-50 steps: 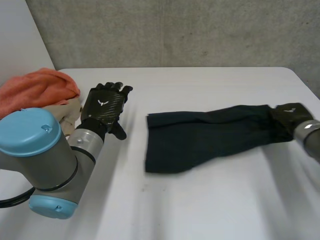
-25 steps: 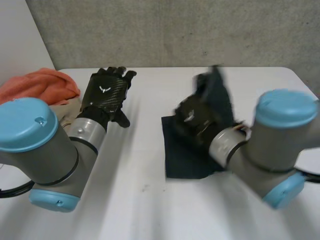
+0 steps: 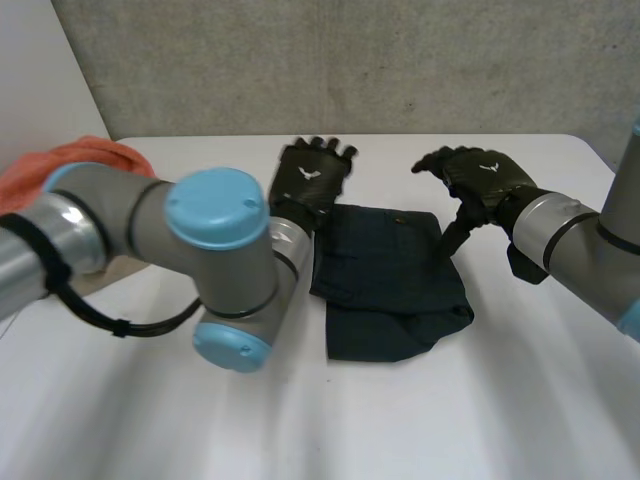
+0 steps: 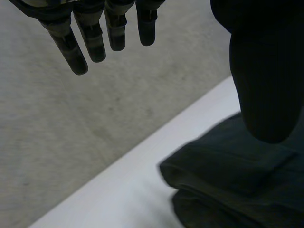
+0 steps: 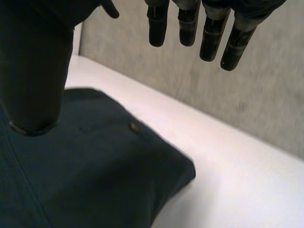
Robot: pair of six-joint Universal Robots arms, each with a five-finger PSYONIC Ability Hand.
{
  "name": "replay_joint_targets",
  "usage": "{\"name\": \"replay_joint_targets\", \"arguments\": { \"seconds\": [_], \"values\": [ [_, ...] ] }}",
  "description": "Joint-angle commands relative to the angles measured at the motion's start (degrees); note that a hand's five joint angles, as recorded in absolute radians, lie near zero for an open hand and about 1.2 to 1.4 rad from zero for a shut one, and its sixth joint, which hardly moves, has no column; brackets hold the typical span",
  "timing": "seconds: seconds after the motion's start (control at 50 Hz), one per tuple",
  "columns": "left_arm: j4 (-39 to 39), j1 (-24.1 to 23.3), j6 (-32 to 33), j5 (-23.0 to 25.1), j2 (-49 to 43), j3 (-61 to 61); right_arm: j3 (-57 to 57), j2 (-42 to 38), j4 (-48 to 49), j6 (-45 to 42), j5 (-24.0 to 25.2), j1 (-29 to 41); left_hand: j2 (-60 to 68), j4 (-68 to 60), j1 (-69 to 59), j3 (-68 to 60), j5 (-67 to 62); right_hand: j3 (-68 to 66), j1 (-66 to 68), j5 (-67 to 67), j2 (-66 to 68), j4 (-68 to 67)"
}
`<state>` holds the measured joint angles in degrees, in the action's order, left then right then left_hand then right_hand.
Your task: Fold the laundry.
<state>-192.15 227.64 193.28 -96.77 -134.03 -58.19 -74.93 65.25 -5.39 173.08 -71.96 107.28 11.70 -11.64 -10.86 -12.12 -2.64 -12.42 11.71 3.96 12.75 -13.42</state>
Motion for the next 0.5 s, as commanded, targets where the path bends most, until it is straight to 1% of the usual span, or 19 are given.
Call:
{"name": "replay_joint_targets", "arguments": {
  "seconds": [0.02,0.08,0.14,0.16,0.22,0.24,0.3,0.36,0.4,0.5],
  "values": [
    [6.3,-0.9,0.3,0.8,-10.8,11.9,13.6,-13.9,-9.5,-3.3,-2.6,0.7,1.9,-1.9,-2.7,-1.5,-0.9,2.4,-1.7,-4.0,-2.7,3.4],
    [9.2,-0.5,0.3,0.3,-12.7,13.4,17.7,-17.5,-11.9,-3.4,-2.7,0.7,1.9,-1.9,-2.7,-1.5,-0.9,2.4,-1.7,-4.0,-2.7,3.4],
    [11.4,-0.4,0.3,-0.1,-13.0,12.8,19.6,-19.3,-13.3,-3.5,-2.6,0.7,1.7,-1.8,-2.5,-1.3,-0.8,2.4,-1.7,-4.0,-2.7,3.4],
    [13.2,-0.5,0.4,-0.1,-12.7,11.4,20.5,-19.9,-13.8,-3.5,-2.7,0.8,1.4,-1.4,-2.2,-1.0,-0.4,2.4,-1.7,-4.0,-2.7,3.4],
    [14.9,-1.1,0.5,-0.1,-11.3,7.4,21.1,-20.2,-13.8,-3.6,-2.6,0.8,0.9,-0.9,-1.7,-0.5,0.1,2.4,-1.7,-4.0,-2.7,3.4],
    [15.0,-1.1,0.4,0.0,-9.0,4.3,21.1,-20.1,-13.8,-4.0,-2.6,0.8,1.0,-1.1,-1.9,-0.6,-0.1,2.4,-1.7,-4.0,-2.7,3.4],
    [13.7,-1.2,0.7,0.0,-5.5,0.2,21.1,-20.0,-13.8,-5.0,-2.7,0.9,1.2,-1.3,-2.0,-0.8,-0.3,2.4,-1.7,-4.0,-2.7,3.4],
    [10.0,-1.2,0.6,-0.2,-3.0,-3.2,20.9,-19.9,-13.6,-6.6,-2.8,0.9,1.9,-1.9,-2.7,-1.5,-0.9,2.4,-1.7,-4.0,-2.7,3.4],
    [8.6,-1.3,0.6,-0.3,-2.6,-3.8,21.1,-20.0,-13.5,-7.4,-2.7,1.0,1.9,-1.9,-2.7,-1.5,-0.9,2.4,-1.7,-4.0,-2.7,3.4],
    [9.2,-1.5,0.6,-0.3,-3.3,-4.2,22.8,-20.4,-13.5,-8.3,-2.8,1.2,1.9,-1.9,-2.7,-1.5,-0.9,2.4,-1.7,-4.0,-2.7,3.4]
  ]
}}
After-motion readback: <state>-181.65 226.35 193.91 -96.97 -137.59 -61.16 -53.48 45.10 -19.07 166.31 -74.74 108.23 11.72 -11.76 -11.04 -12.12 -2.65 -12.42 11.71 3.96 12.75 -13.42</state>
